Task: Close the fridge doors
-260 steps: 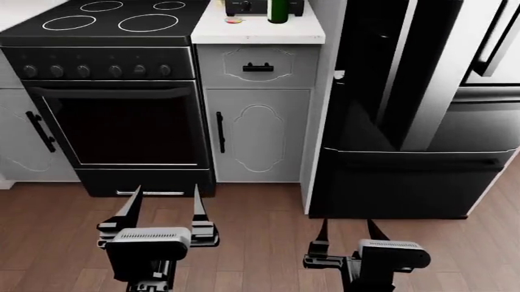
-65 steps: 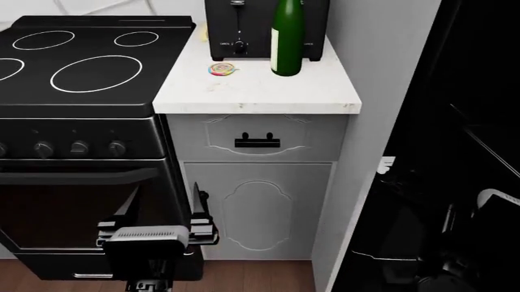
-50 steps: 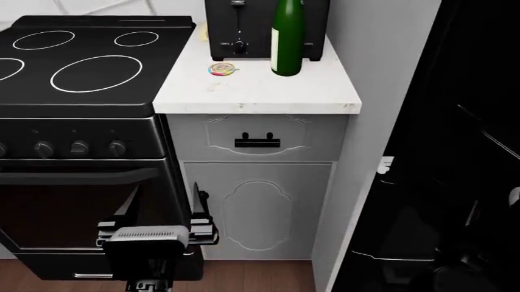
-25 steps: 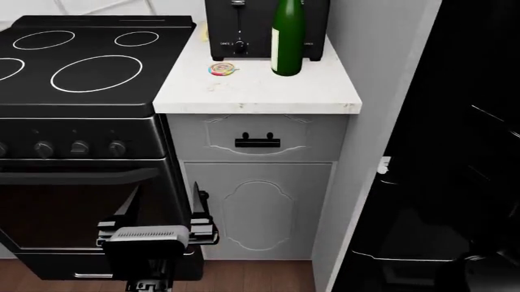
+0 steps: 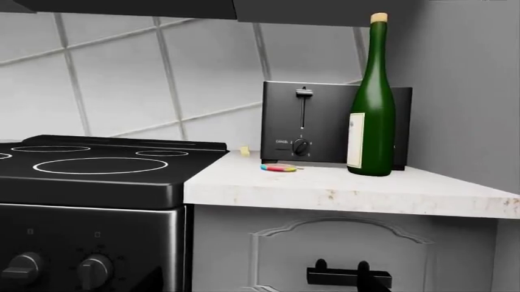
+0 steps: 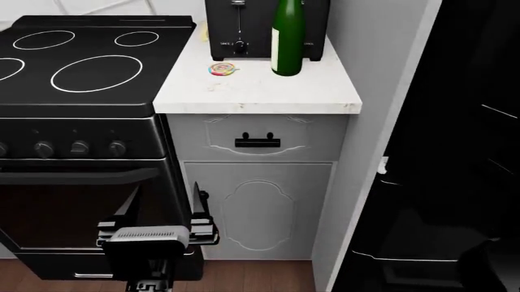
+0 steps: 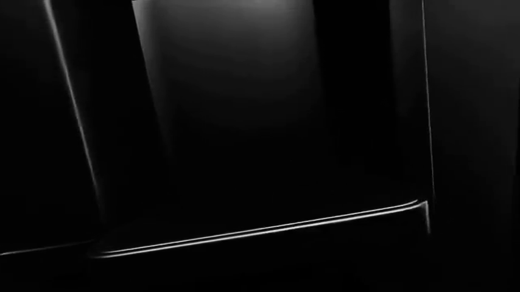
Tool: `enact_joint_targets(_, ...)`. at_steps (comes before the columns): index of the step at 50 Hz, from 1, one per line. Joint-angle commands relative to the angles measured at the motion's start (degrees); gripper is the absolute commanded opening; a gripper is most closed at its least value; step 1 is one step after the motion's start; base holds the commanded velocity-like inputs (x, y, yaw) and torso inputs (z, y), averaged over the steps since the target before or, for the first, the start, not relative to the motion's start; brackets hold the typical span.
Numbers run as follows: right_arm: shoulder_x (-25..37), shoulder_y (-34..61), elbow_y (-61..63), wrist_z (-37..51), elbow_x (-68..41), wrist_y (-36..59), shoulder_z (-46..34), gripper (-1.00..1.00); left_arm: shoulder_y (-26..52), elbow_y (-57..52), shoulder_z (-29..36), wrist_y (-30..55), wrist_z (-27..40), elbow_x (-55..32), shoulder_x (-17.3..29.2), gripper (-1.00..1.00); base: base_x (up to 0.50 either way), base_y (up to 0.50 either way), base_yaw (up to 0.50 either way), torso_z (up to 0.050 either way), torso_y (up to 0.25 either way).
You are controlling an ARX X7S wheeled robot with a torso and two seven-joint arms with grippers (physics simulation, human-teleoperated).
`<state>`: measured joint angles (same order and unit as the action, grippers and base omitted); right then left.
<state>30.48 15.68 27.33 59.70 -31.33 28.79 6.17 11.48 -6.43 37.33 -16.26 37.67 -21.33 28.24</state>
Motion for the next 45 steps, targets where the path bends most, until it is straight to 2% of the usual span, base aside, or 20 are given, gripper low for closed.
enact_joint_targets(1, 3.0, 5.0, 1.9, -0.4, 1.6, 2.7, 3.1, 1.00, 0.0, -0.1, 0.0, 0.0, 0.0, 0.0, 0.0, 1.00, 0.00, 0.00, 0.00, 0.000, 0.010)
enact_joint_targets(11, 3.3, 10.4, 0.6, 1.6, 1.0, 5.5, 3.5, 1.00, 0.0, -0.2, -0.1, 0.0, 0.1, 0.0, 0.0, 1.00, 0.00, 0.00, 0.00, 0.002, 0.004)
enact_joint_targets(22, 5.6, 17.9, -4.3, -1.0, 1.4, 8.9, -0.7, 1.00, 0.0, -0.3, -0.1, 0.1, 0.1, 0.1, 0.0, 1.00, 0.00, 0.00, 0.00, 0.002, 0.004)
enact_joint_targets(35, 13.1, 21.8, -6.5, -12.6, 0.0, 8.9, -4.6, 1.00, -0.1, -0.6, -0.2, 0.0, 0.2, 0.0, 0.0, 1.00, 0.00, 0.00, 0.00, 0.002, 0.003)
enact_joint_targets(45, 19.4, 28.9, -9.9, -24.9, 5.4, 6.2, -15.3, 1.00, 0.0, -0.6, -0.2, 0.1, 0.3, 0.1, 0.0, 1.00, 0.00, 0.00, 0.00, 0.001, 0.002)
